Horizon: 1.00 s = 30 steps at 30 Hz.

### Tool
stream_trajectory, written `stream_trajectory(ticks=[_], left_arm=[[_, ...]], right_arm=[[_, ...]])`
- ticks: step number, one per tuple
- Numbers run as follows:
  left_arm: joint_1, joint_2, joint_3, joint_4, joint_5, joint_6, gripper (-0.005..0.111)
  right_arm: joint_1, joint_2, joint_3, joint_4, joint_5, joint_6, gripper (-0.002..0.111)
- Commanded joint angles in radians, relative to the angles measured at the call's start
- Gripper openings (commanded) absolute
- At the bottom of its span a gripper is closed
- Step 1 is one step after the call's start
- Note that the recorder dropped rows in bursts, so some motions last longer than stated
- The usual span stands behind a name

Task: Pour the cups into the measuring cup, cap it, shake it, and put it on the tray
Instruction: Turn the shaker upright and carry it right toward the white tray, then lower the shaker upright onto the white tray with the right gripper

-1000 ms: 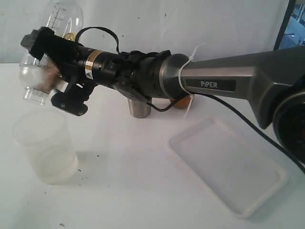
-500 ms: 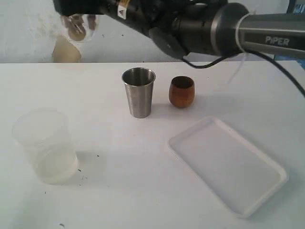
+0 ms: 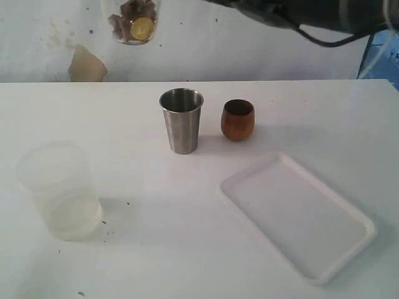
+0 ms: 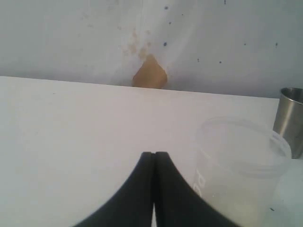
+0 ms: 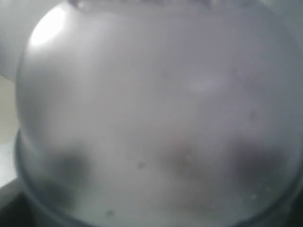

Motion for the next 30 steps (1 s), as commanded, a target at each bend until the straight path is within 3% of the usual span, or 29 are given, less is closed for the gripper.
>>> stream_trajectory(ticks=[1, 8, 23, 27, 30], left_arm=[[-0.001, -0.004, 0.004, 0.003, -0.01, -0.002, 0.0], [-0.001, -0.004, 0.004, 0.003, -0.01, -0.002, 0.0], [-0.001, -0.004, 0.004, 0.003, -0.01, -0.002, 0.0], [-0.001, -0.004, 0.004, 0.003, -0.01, -0.002, 0.0], [-0.001, -0.004, 0.004, 0.003, -0.01, -0.002, 0.0]], right_arm=[[-0.006, -0.096, 0.071, -0.037, 0.135, 0.015, 0.0], [-0.083, -0.247, 0.286, -0.036, 0.164, 0.031, 0.0], [-0.273, -0.482, 0.862, -0.014, -0.048, 0.06, 0.0], [-0.353, -0.482, 0.981, 0.089, -0.232, -0.085, 0.0], [-0.392, -0.482, 1.089, 0.266, -0.371, -0.315, 0.0]])
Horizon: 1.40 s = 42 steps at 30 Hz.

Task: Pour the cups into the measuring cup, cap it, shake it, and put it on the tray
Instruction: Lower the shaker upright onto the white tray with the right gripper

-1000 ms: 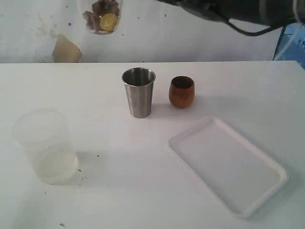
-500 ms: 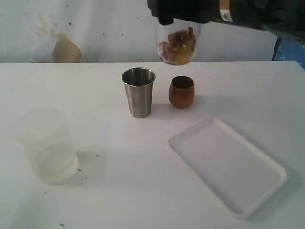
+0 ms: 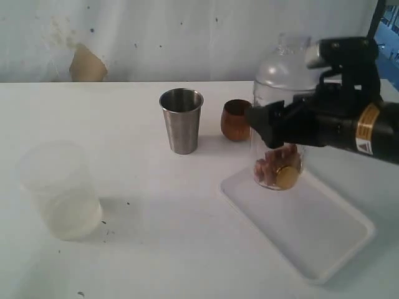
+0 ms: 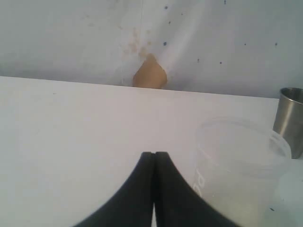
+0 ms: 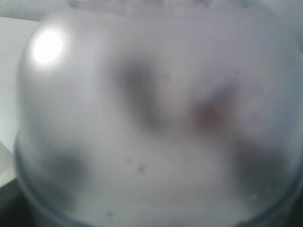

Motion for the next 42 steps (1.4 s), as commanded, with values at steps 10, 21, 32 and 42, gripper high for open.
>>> stream_trajectory(ticks=[10, 21, 32, 42], left_arm=[[-0.001, -0.004, 0.004, 0.003, -0.01, -0.002, 0.0], [-0.001, -0.004, 0.004, 0.003, -0.01, -0.002, 0.0], [-0.001, -0.004, 0.004, 0.003, -0.01, -0.002, 0.0], [-0.001, -0.004, 0.004, 0.003, -0.01, -0.002, 0.0]], right_arm=[[-0.056, 0.047, 0.304, 0.469, -0.578, -0.715, 0.0], [-0.056, 0.363, 0.294, 0.6, -0.804, -0.891, 0.0], [-0.056, 0.501, 0.266, 0.694, -0.848, -0.902, 0.0], [-0.056, 0.548, 0.195, 0.608, -0.848, -0.891, 0.0]])
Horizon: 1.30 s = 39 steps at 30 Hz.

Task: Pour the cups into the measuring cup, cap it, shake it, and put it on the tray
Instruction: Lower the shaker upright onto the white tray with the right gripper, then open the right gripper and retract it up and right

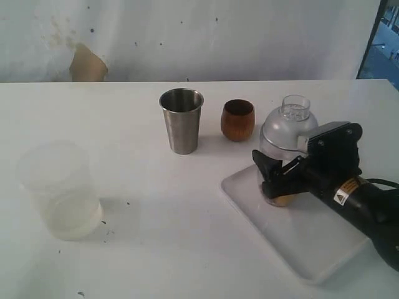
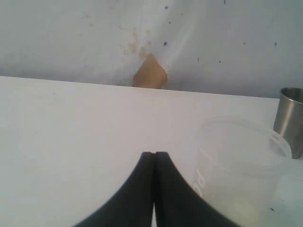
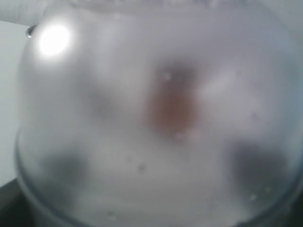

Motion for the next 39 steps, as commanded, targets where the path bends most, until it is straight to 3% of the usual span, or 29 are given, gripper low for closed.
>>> stream_trajectory(ticks=[1, 12, 15, 21, 24, 32, 39], left_arm=[[-0.001, -0.004, 0.004, 0.003, -0.01, -0.002, 0.0], [-0.001, -0.004, 0.004, 0.003, -0.01, -0.002, 0.0], [-0.001, -0.004, 0.004, 0.003, -0.01, -0.002, 0.0], [-0.001, -0.004, 0.004, 0.003, -0.01, -0.002, 0.0], [-0.001, -0.004, 0.004, 0.003, -0.01, -0.002, 0.0], [-0.001, -0.004, 0.004, 0.003, -0.01, -0.002, 0.0], [-0.001, -0.004, 0.004, 0.003, -0.01, -0.002, 0.0]], right_arm=[[-0.005, 0.002, -0.009, -0.023, -0.031, 0.011, 0.0], [-0.005, 0.0, -0.009, -0.029, -0.031, 0.011, 0.003], [-0.005, 0.0, -0.009, -0.063, -0.031, 0.011, 0.02], [-0.005, 0.0, -0.009, -0.066, -0.031, 0.011, 0.089], [-0.005, 0.0, -0.009, -0.059, -0.031, 0.011, 0.104], [-0.005, 0.0, -0.009, -0.096, -0.031, 0.025, 0.105], [-0.005, -0.093, -0.009, -0.001, 0.056, 0.025, 0.105]])
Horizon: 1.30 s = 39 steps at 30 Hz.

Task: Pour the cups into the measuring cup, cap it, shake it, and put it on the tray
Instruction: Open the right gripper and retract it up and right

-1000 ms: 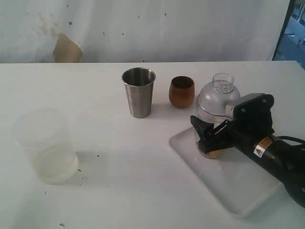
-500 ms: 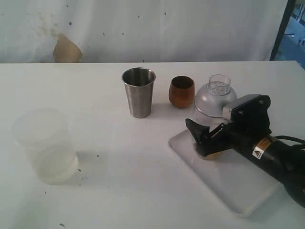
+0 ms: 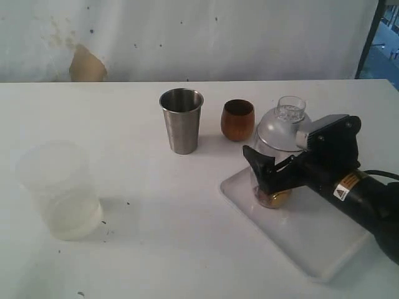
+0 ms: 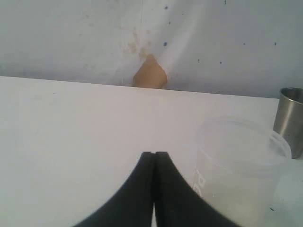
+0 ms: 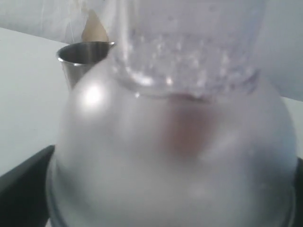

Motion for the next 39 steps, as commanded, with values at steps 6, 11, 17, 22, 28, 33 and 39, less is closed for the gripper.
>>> stream_trajectory(ticks=[6, 11, 17, 22, 28, 33, 39], left_arm=[[-0.001, -0.004, 0.004, 0.003, -0.01, -0.002, 0.0], [-0.001, -0.004, 0.004, 0.003, -0.01, -0.002, 0.0], [-0.001, -0.004, 0.004, 0.003, -0.01, -0.002, 0.0], [-0.001, -0.004, 0.004, 0.003, -0.01, -0.002, 0.0], [-0.001, -0.004, 0.004, 0.003, -0.01, -0.002, 0.0], [-0.001, -0.004, 0.004, 0.003, -0.01, -0.002, 0.0], [-0.001, -0.004, 0.004, 0.003, -0.01, -0.002, 0.0]], right_arm=[[-0.005, -0.088, -0.003, 0.023, 0.099, 0.006, 0.105], [-0.005, -0.116, -0.003, -0.004, 0.123, 0.008, 0.105], [-0.005, -0.157, -0.003, -0.005, 0.127, 0.034, 0.105], [-0.005, -0.198, -0.003, -0.005, 0.127, 0.036, 0.105], [-0.005, -0.278, -0.003, -0.005, 0.123, 0.036, 0.105], [-0.005, -0.385, -0.003, 0.0, 0.129, 0.036, 0.105], [-0.005, -0.552, -0.003, 0.035, 0.137, 0.095, 0.105]])
